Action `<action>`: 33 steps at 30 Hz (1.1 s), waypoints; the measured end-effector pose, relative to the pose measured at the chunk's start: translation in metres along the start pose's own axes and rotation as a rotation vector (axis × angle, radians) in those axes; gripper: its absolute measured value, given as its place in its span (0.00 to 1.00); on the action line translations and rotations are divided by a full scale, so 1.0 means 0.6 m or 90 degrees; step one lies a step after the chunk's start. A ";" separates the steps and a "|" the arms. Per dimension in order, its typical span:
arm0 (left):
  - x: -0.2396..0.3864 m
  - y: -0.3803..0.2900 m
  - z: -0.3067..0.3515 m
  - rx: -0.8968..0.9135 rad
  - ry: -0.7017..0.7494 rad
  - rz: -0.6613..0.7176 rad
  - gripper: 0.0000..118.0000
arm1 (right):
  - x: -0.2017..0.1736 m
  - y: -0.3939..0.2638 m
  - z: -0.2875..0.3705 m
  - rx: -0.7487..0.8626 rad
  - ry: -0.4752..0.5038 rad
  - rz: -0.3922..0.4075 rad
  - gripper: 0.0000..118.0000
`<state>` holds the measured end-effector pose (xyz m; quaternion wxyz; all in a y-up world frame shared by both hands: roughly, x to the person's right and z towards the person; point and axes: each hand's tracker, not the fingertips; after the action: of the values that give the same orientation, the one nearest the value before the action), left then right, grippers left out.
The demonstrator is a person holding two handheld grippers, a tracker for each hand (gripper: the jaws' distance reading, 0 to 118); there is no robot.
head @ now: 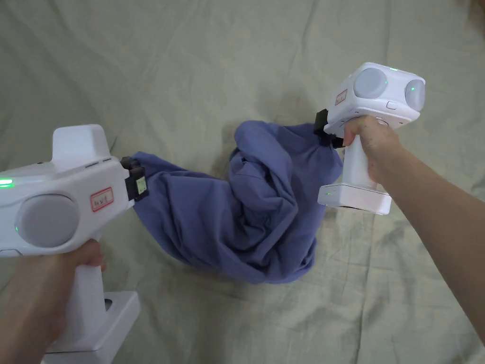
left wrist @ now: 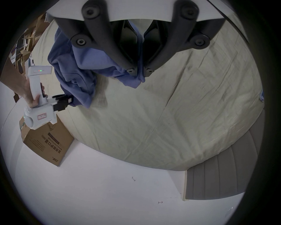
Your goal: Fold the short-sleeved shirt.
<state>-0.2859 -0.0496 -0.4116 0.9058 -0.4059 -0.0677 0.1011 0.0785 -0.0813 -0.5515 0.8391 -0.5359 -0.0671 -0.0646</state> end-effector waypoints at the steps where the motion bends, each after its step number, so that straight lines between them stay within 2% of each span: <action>1: -0.007 0.003 -0.004 0.001 -0.003 0.010 0.02 | 0.003 0.000 0.020 0.007 0.025 0.016 0.03; 6: -0.014 0.043 0.040 0.038 0.009 0.024 0.02 | 0.051 -0.009 0.201 0.098 0.102 0.054 0.03; 9: -0.022 0.081 0.098 0.083 -0.011 0.048 0.02 | 0.100 -0.026 0.339 0.156 0.111 0.057 0.03; 12: -0.020 0.118 0.165 0.140 0.001 0.024 0.02 | 0.148 -0.051 0.472 0.213 0.127 0.045 0.03; 15: -0.012 0.156 0.245 0.206 0.001 0.016 0.02 | 0.184 -0.077 0.591 0.295 0.078 0.065 0.03; 17: -0.011 0.185 0.296 0.246 -0.005 0.009 0.02 | 0.209 -0.091 0.654 0.329 0.051 0.047 0.03; 19: -0.013 0.218 0.350 0.290 -0.013 0.006 0.02 | 0.238 -0.101 0.714 0.369 0.042 0.007 0.03; 24: 0.021 0.267 0.490 0.380 -0.033 -0.005 0.02 | 0.268 -0.134 0.844 0.451 0.008 -0.023 0.03; 25: -0.005 0.297 0.485 0.396 -0.044 -0.003 0.02 | 0.273 -0.138 0.866 0.466 0.004 -0.033 0.03; 28: -0.005 0.344 0.536 0.424 -0.062 0.007 0.02 | 0.282 -0.141 0.923 0.485 0.005 -0.068 0.03; 32: 0.008 0.408 0.585 0.468 -0.055 0.011 0.02 | 0.286 -0.127 0.977 0.508 -0.010 -0.089 0.03; 33: 0.017 0.424 0.591 0.485 -0.031 0.002 0.02 | 0.286 -0.132 0.939 0.516 -0.013 -0.097 0.03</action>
<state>-0.3811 0.3745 -0.3673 0.9897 -0.0375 -0.0457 0.1302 0.2085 0.3912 -0.2150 0.9744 -0.1558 -0.1352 -0.0894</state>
